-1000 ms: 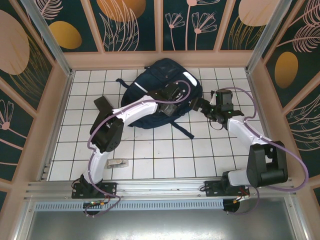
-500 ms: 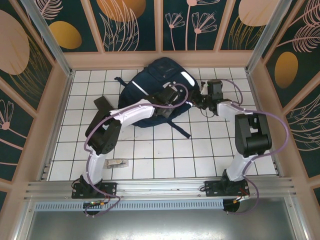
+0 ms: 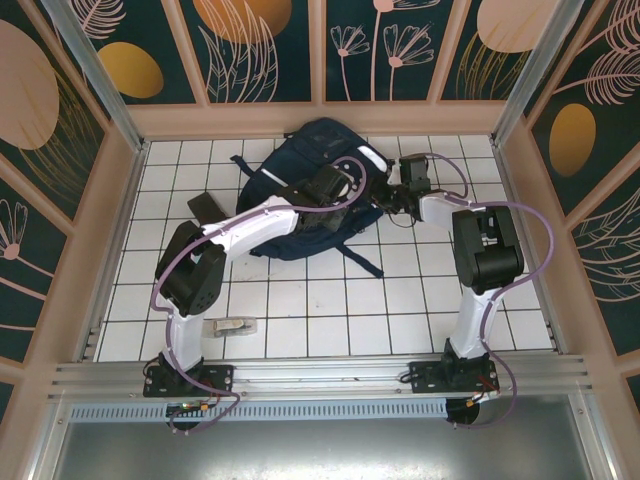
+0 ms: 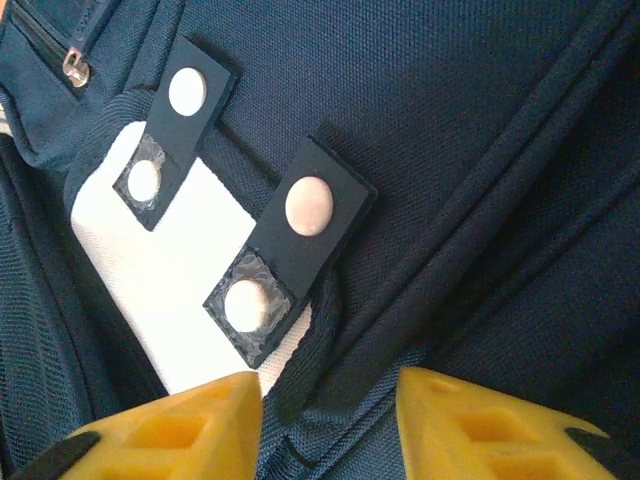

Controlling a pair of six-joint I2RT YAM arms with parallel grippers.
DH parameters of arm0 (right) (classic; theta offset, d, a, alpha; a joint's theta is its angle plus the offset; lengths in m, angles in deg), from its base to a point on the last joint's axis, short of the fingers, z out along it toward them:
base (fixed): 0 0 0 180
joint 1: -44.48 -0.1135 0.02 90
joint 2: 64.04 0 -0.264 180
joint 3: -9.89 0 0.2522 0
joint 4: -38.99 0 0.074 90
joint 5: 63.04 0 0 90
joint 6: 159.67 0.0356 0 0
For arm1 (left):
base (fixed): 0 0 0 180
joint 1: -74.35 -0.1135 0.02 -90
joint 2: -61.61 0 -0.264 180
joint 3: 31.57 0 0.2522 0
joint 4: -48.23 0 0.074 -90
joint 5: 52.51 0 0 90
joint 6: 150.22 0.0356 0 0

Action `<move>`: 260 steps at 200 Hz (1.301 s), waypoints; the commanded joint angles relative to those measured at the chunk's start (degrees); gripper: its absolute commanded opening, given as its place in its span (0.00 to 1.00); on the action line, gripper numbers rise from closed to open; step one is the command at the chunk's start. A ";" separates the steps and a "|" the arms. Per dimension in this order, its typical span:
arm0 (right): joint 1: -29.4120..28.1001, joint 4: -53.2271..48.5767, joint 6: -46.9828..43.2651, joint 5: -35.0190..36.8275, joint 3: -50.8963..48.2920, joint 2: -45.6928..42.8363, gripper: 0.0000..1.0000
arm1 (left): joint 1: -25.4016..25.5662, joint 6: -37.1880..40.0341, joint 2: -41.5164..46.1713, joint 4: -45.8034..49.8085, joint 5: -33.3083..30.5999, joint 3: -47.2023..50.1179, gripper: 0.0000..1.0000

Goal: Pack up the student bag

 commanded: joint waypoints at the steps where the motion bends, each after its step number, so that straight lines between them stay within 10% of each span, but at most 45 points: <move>1: -1.28 -1.90 -1.26 0.35 -1.67 -0.57 0.46 | -0.52 -2.90 1.41 -1.96 0.54 -0.16 0.00; 144: -2.78 1.84 -10.27 -8.23 -10.93 -5.94 0.51 | -2.18 -5.56 0.58 -2.05 2.79 -2.34 0.00; 208: -2.64 0.66 -14.38 -7.80 -9.18 -5.47 0.13 | -2.86 -6.11 1.32 -2.32 3.70 -2.02 0.00; 260: -2.68 -5.00 -19.72 -3.23 -7.55 -8.38 0.05 | -3.44 -6.52 1.36 -3.02 4.52 -1.99 0.00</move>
